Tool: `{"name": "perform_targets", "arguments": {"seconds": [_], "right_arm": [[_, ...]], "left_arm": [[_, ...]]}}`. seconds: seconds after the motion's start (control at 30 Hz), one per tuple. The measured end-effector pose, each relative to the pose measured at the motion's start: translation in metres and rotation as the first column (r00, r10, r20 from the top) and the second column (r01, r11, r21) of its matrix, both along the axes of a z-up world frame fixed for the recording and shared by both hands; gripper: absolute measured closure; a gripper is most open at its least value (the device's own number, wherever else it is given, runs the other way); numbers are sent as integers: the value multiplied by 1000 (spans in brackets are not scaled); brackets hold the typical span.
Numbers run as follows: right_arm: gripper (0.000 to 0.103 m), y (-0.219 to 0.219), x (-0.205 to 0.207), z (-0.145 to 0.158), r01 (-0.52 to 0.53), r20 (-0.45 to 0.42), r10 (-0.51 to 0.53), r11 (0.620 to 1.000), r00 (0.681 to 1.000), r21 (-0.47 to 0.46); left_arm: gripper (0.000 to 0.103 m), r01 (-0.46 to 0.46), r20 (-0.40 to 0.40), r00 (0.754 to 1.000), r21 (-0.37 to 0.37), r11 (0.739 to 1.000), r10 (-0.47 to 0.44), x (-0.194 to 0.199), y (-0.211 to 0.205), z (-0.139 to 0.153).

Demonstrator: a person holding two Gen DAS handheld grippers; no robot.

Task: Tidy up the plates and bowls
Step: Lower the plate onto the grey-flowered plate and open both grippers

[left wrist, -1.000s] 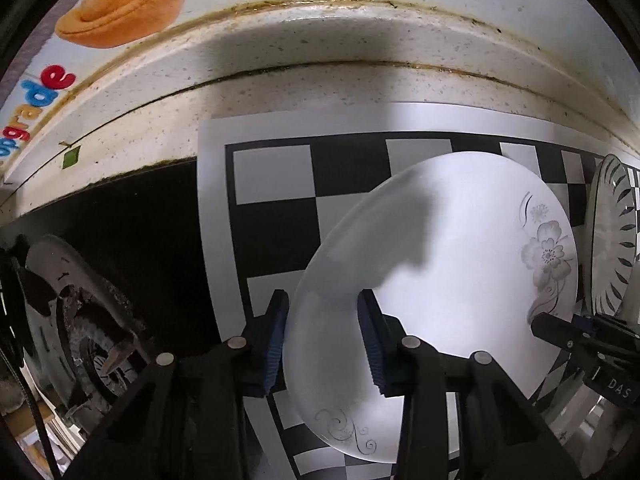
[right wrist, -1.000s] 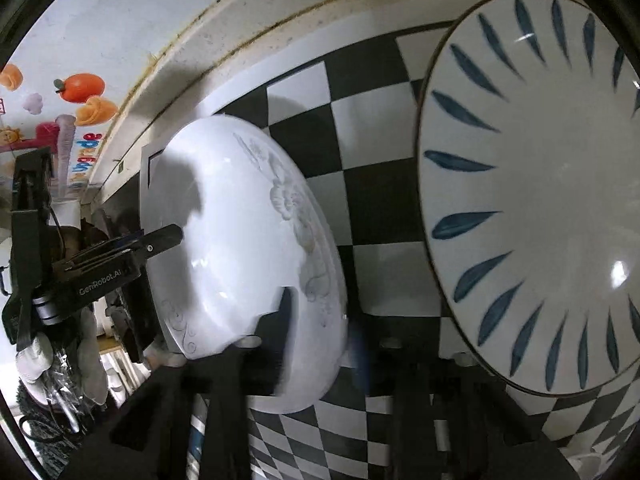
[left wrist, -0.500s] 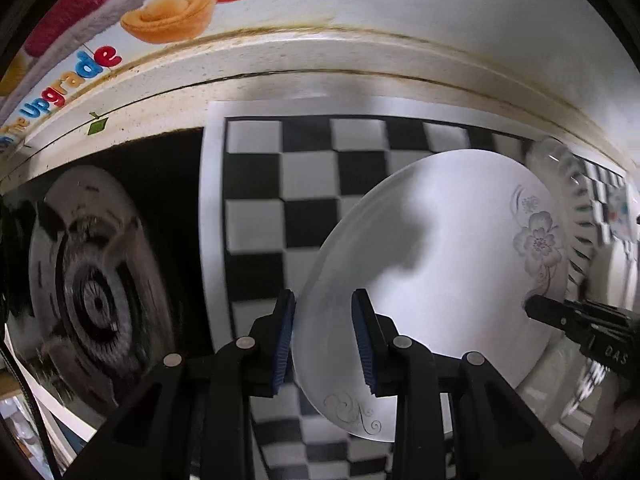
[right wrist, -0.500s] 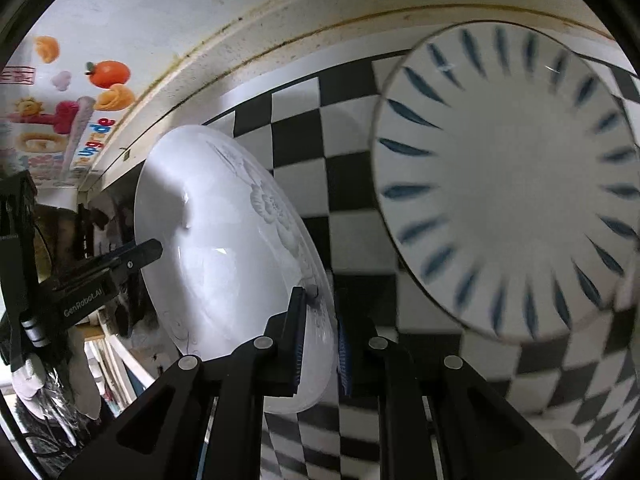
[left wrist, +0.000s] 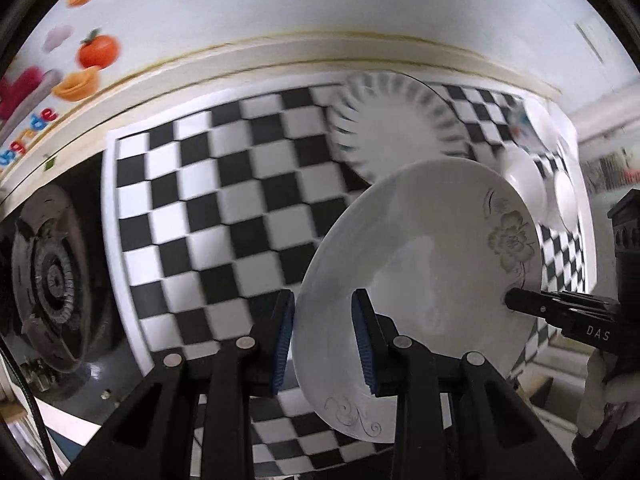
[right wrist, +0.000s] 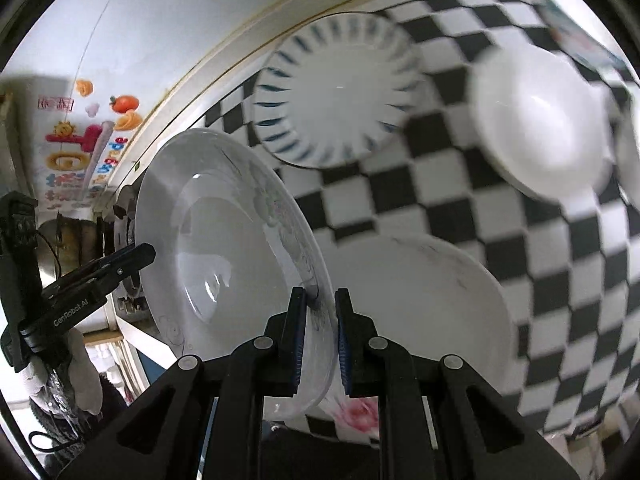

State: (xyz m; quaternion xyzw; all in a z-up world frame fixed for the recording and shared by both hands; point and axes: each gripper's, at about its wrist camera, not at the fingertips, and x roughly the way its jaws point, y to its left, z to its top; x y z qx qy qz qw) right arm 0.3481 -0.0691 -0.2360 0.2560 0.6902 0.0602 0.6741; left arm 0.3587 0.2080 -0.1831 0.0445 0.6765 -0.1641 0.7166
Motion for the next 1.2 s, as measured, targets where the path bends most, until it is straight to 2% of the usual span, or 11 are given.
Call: {"name": "perform_targets", "arguments": {"seconds": [0.13,0.27,0.57,0.8,1.2], "right_arm": [[87,-35,-40,3,56,-12,-56,998,998,-7],[87,-63,-73,-9,114,-49,-114,993,992,-10],[87,-90,-110,-38,164,-102,-166,986,981,-36],[87,-91,-109,-51,156,-123,-160,987,979,-47],[87,-84,-94,-55,94,-147,-107,991,983,-92]], "left_arm": [[76,36,-36,999,-15,999,-36,-6,-55,-28],[76,81,-76,994,-5,997,-81,-21,-85,-52],[76,133,-147,981,54,990,-124,-38,-115,-97],[76,146,-153,980,96,985,-130,-44,-123,-108],[76,126,-133,985,138,982,-107,-51,-132,-103]]}}
